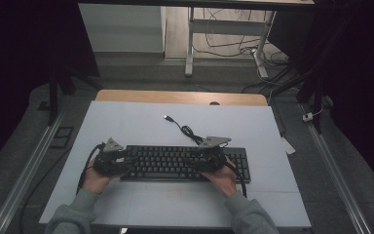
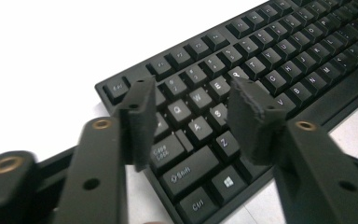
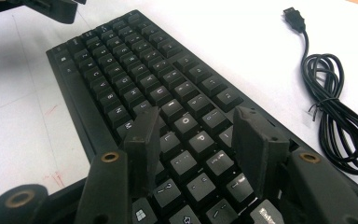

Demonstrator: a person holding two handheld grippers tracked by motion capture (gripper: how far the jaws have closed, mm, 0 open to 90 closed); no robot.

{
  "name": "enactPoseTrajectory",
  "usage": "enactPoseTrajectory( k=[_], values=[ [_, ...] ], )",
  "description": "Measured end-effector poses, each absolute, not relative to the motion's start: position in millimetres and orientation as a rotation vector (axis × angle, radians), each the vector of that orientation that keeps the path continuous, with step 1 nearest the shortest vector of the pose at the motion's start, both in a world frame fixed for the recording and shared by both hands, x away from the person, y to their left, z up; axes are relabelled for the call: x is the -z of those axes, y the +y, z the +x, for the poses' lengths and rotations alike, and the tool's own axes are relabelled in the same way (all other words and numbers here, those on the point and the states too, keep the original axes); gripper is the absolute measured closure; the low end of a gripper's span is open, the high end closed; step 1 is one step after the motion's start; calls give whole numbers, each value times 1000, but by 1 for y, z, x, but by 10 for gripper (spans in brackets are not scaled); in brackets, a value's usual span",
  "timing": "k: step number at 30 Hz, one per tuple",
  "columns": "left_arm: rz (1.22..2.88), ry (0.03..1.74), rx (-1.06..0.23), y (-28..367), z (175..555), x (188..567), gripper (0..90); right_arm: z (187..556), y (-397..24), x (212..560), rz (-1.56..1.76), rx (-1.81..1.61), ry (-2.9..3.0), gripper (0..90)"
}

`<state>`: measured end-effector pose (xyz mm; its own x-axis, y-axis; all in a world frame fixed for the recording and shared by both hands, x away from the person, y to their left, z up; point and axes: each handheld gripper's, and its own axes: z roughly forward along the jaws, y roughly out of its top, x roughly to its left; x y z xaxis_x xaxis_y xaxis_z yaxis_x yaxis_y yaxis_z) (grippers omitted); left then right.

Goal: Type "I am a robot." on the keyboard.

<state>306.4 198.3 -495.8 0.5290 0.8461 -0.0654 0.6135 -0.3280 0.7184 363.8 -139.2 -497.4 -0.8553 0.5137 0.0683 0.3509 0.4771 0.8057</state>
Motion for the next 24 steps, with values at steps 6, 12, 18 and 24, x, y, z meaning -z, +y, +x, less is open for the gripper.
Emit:
enactPoseTrajectory(
  k=[6, 12, 18, 24],
  values=[
    [2152, 1141, -368, 190, 313, 502, 780, 364, -140, 498, 755, -1306, 2540, 518],
    [2219, 1128, -361, 186, 315, 508, 886, 364, -140, 498, 759, -1299, 2539, 517],
    [2227, 1111, -368, 183, 314, 508, 887, 365, -141, 500, 761, -1296, 2537, 517],
    [2226, 1038, -316, 173, 309, 505, 887, 366, -142, 500, 767, -1285, 2536, 517]
  ],
)
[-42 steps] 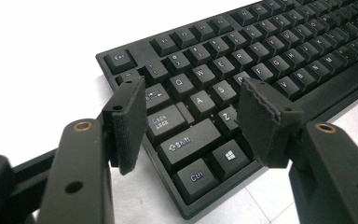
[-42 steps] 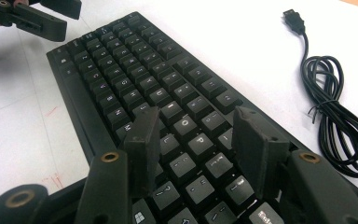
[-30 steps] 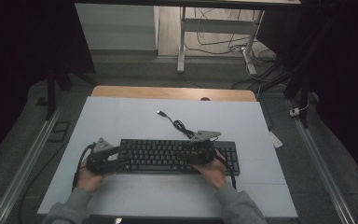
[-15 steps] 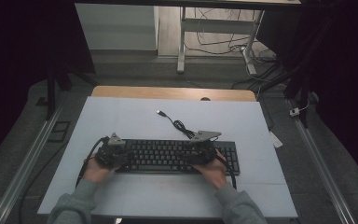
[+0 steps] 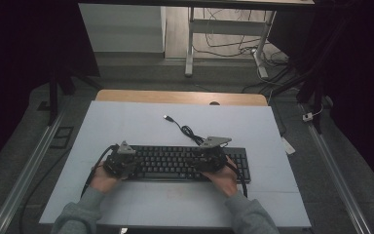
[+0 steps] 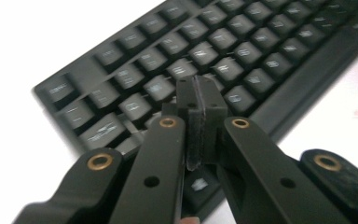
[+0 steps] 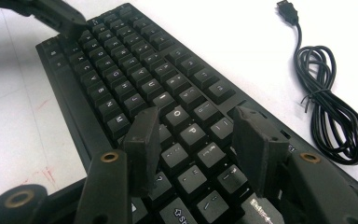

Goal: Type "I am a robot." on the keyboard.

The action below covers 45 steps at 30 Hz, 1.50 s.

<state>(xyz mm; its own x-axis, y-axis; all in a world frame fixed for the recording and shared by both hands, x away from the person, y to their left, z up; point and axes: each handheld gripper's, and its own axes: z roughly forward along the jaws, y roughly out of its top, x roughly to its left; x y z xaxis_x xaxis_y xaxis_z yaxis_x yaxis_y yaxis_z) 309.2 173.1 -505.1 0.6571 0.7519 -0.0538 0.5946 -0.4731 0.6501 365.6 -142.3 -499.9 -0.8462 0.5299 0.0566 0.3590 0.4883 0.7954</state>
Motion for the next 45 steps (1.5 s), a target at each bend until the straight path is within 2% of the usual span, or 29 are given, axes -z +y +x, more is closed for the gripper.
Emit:
enactPoseTrajectory(
  k=[10, 20, 24, 31, 34, 35, 38, 39, 40, 45],
  values=[
    [2295, 882, -211, 149, 302, 508, 887, 366, -144, 499, 776, -1285, 2527, 517],
    [2343, 877, -193, 141, 302, 516, 887, 367, -145, 499, 780, -1282, 2525, 518],
    [2333, 878, -200, 141, 301, 514, 887, 367, -144, 500, 778, -1284, 2526, 518],
    [2187, 902, -248, 157, 297, 495, 887, 367, -146, 499, 776, -1285, 2520, 518],
    [2138, 936, -274, 164, 298, 492, 837, 367, -146, 499, 778, -1287, 2524, 517],
    [2124, 951, -285, 166, 298, 491, 744, 367, -146, 500, 777, -1292, 2523, 517],
    [2094, 985, -314, 170, 298, 490, 603, 367, -147, 499, 775, -1291, 2522, 515],
    [2087, 995, -320, 171, 298, 490, 603, 367, -147, 499, 775, -1291, 2522, 515],
    [2082, 1003, -322, 172, 299, 490, 547, 367, -147, 499, 774, -1295, 2523, 514],
    [2062, 1046, -336, 177, 300, 490, 463, 367, -147, 500, 771, -1296, 2525, 513]
  ],
)
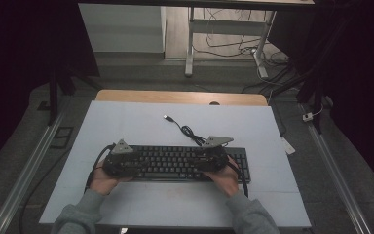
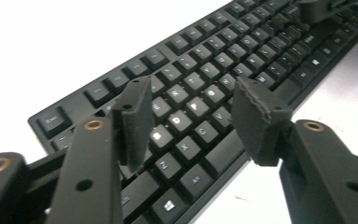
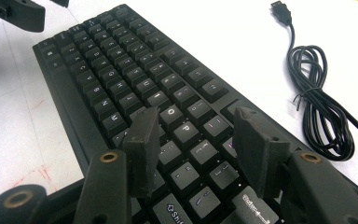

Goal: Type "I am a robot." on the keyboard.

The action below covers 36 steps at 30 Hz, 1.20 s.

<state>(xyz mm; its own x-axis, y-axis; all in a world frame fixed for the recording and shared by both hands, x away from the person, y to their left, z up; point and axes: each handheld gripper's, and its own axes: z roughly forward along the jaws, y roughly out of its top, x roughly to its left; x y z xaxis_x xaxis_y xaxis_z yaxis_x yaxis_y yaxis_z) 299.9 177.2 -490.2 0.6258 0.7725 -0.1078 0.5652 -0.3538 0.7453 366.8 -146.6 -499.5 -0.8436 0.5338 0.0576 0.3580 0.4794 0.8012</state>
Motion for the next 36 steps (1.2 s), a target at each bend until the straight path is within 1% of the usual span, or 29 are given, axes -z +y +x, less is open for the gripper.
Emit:
enactPoseTrajectory(
  k=[5, 11, 19, 24, 25, 26, 29, 30, 31, 32, 33, 34, 36],
  values=[
    [2044, 1077, -343, 182, 300, 490, 431, 367, -147, 499, 771, -1292, 2525, 512],
    [2024, 1098, -350, 186, 301, 489, 421, 367, -147, 499, 771, -1291, 2524, 512],
    [2020, 1126, -359, 188, 302, 489, 444, 367, -147, 499, 770, -1288, 2523, 510],
    [2036, 1127, -364, 188, 303, 491, 486, 367, -147, 500, 771, -1289, 2524, 509],
    [2044, 1125, -361, 188, 303, 492, 534, 367, -147, 500, 771, -1288, 2524, 509],
    [2055, 1123, -362, 187, 303, 493, 534, 367, -147, 500, 771, -1288, 2524, 509],
    [2084, 1127, -371, 186, 304, 497, 641, 367, -147, 499, 770, -1288, 2524, 509],
    [2093, 1130, -372, 185, 305, 498, 684, 367, -147, 499, 770, -1288, 2523, 509],
    [2102, 1134, -372, 185, 305, 499, 774, 367, -147, 499, 771, -1288, 2523, 509],
    [2116, 1134, -370, 185, 306, 500, 774, 367, -147, 499, 771, -1288, 2523, 509],
    [2125, 1135, -365, 185, 306, 501, 812, 367, -147, 499, 770, -1287, 2524, 509],
    [2132, 1139, -362, 185, 307, 502, 869, 367, -147, 499, 770, -1287, 2523, 508],
    [2143, 1147, -356, 185, 308, 505, 883, 367, -147, 499, 771, -1285, 2523, 508]
  ],
)
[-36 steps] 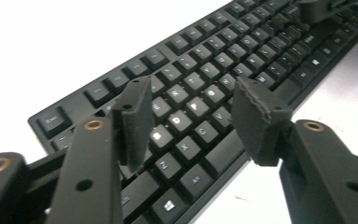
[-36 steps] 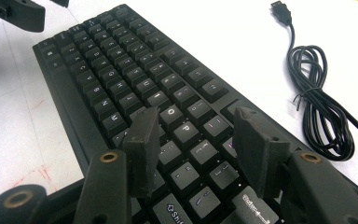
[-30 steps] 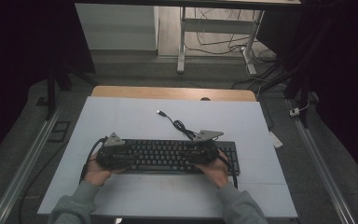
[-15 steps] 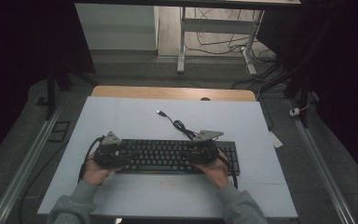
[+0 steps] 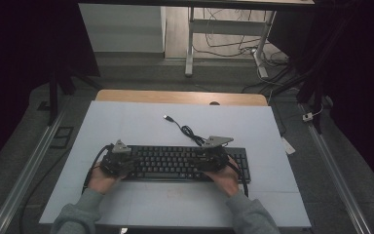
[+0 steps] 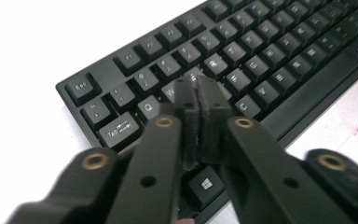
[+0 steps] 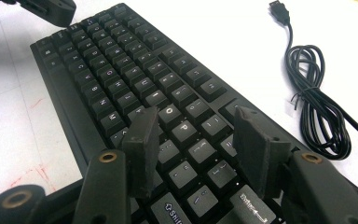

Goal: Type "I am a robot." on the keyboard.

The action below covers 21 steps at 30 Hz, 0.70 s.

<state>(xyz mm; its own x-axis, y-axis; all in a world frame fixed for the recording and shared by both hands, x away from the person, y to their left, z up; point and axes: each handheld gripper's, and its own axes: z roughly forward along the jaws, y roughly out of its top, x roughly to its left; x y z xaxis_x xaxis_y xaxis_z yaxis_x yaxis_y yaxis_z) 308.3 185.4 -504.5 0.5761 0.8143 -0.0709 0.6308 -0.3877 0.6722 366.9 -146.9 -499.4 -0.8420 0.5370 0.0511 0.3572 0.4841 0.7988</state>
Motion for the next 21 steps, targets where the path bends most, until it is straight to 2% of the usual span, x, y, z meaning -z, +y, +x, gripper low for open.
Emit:
enactPoseTrajectory(
  k=[21],
  values=[
    [2191, 1180, -371, 182, 315, 517, 886, 367, -147, 500, 770, -1282, 2524, 507]
  ],
)
